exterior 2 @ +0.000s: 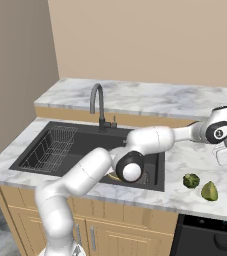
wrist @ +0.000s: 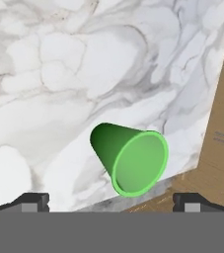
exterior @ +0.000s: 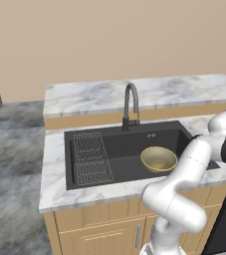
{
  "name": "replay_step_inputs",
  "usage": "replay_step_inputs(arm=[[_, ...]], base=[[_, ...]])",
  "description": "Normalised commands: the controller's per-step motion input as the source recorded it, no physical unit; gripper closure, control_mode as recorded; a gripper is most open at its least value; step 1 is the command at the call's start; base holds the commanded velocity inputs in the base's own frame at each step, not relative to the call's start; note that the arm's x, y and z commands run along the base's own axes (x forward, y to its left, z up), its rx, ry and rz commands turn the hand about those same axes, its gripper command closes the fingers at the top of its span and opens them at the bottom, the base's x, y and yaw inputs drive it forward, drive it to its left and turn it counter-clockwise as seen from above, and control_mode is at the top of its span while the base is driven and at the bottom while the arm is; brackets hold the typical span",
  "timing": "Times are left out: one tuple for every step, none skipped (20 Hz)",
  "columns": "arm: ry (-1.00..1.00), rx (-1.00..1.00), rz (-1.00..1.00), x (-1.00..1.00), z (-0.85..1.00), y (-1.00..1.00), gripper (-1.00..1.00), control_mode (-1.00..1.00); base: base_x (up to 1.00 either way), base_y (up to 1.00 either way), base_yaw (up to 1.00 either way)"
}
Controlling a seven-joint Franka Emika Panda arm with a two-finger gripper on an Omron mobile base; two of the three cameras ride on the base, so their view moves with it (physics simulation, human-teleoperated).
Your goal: Remove the broccoli and lemon wedge from the sink. Then move the bowl and cup from the counter to the sink for washing.
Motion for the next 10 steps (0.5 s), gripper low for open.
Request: replay_step_inputs(arm=[[0.0,0.07,-0.05,-0.01,0.0,0.0,-1.0,-1.0],[0.0,0.07,-0.02,-0.01,0.0,0.0,-1.0,-1.0],[-0.01,0.08,0.0,0.0,0.0,0.0,-1.0,-1.0],[-0.01,0.08,0.0,0.0,0.0,0.0,-1.0,-1.0],[-0.02,0.08,0.0,0.0,0.0,0.0,-1.0,-1.0],[-0.01,0.08,0.0,0.0,-0.01,-0.01,-1.0,-1.0],[-0.01,0.08,0.0,0.0,-0.01,-0.02,-1.0,-1.0],[-0.03,0.07,0.0,0.0,-0.02,-0.04,-1.0,-1.0],[-0.02,0.08,0.0,0.0,-0.03,-0.05,-1.0,-1.0],[-0.03,0.06,0.0,0.0,-0.03,-0.05,-1.0,-1.0]], base=[[0.0,0.0,0.0],[0.0,0.0,0.0],[0.0,0.0,0.0],[0.0,0.0,0.0],[0.0,0.0,0.0],[0.0,0.0,0.0],[0.0,0.0,0.0],[0.0,0.0,0.0],[0.0,0.0,0.0],[0.0,0.0,0.0]])
